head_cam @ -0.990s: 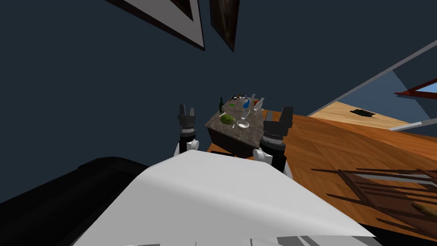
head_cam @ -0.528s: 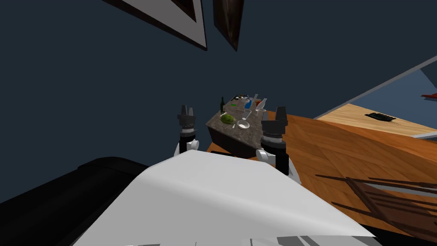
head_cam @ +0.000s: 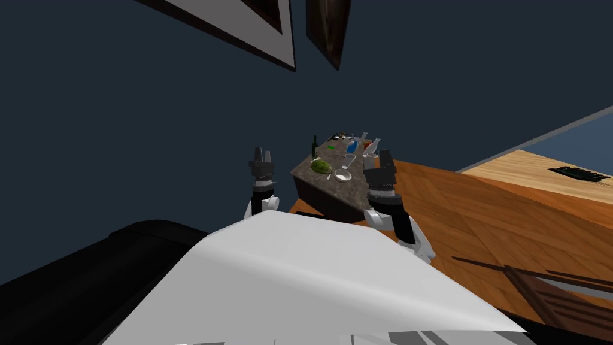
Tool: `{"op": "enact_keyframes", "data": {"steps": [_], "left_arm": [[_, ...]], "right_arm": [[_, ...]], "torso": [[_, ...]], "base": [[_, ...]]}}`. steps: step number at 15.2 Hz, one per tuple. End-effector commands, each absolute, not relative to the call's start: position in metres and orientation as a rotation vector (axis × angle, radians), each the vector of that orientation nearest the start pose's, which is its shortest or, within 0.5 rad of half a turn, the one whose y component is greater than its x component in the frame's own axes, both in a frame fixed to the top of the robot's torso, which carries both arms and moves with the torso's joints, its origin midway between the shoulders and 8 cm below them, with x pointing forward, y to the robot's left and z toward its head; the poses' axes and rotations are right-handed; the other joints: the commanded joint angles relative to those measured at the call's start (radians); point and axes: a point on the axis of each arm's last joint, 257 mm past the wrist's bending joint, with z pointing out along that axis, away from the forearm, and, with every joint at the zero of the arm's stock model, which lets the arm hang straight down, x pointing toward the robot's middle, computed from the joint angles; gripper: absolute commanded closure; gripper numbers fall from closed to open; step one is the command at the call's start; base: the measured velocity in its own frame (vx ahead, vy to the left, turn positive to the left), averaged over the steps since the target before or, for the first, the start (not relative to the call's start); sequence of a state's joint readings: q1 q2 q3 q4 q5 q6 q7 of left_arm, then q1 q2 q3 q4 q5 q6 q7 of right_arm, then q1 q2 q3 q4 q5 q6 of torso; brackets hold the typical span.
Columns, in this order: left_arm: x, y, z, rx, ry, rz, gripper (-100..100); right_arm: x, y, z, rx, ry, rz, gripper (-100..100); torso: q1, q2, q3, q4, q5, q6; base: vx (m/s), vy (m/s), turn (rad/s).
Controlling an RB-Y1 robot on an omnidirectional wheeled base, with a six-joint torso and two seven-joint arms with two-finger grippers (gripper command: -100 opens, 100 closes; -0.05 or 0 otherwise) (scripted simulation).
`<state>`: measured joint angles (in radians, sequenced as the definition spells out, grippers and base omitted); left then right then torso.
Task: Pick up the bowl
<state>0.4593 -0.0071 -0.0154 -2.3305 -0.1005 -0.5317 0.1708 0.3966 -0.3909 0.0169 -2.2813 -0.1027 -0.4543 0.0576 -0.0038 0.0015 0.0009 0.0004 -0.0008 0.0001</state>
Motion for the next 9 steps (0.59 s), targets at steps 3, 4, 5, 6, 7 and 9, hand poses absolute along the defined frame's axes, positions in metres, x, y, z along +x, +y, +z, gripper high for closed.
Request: {"op": "enact_keyframes", "data": {"steps": [3,4,5,6,7,9], "left_arm": [[0.332,0.254,0.064,-0.566,0.547,-1.454,0],[0.332,0.254,0.064,-0.566,0.547,-1.454,0],[0.332,0.254,0.064,-0.566,0.546,-1.454,0],[0.332,0.254,0.064,-0.566,0.547,-1.454,0],[0.332,0.254,0.064,-0.566,0.547,-1.454,0],[0.332,0.254,0.064,-0.565,0.547,-1.454,0]], "right_arm": [[0.367,-0.23,0.037,0.359,0.936,1.371,-100],[0.373,-0.231,0.031,0.382,0.969,1.388,-100],[0.373,-0.229,0.03,0.366,0.986,1.384,-100],[0.373,-0.228,0.03,0.356,0.997,1.382,-100],[0.379,-0.229,0.023,0.386,1.03,1.398,-100],[0.379,-0.226,0.021,0.355,1.064,1.389,-100]], "torso": [[0.0,0.0,0.0,0.0,0.0,-0.001],[0.0,0.0,0.0,0.0,0.0,0.0],[0.001,0.0,0.0,0.0,0.0,-0.001],[0.001,0.0,0.0,0.0,0.0,0.0],[0.001,0.0,0.0,0.0,0.0,0.0],[0.0,0.0,0.0,0.0,0.0,-0.001]], "base": [[-0.026,-0.039,0.127],[-0.033,-0.026,0.136],[-0.037,-0.03,0.165],[-0.025,-0.027,0.066],[-0.032,-0.034,0.122],[-0.031,-0.037,0.155]]}}
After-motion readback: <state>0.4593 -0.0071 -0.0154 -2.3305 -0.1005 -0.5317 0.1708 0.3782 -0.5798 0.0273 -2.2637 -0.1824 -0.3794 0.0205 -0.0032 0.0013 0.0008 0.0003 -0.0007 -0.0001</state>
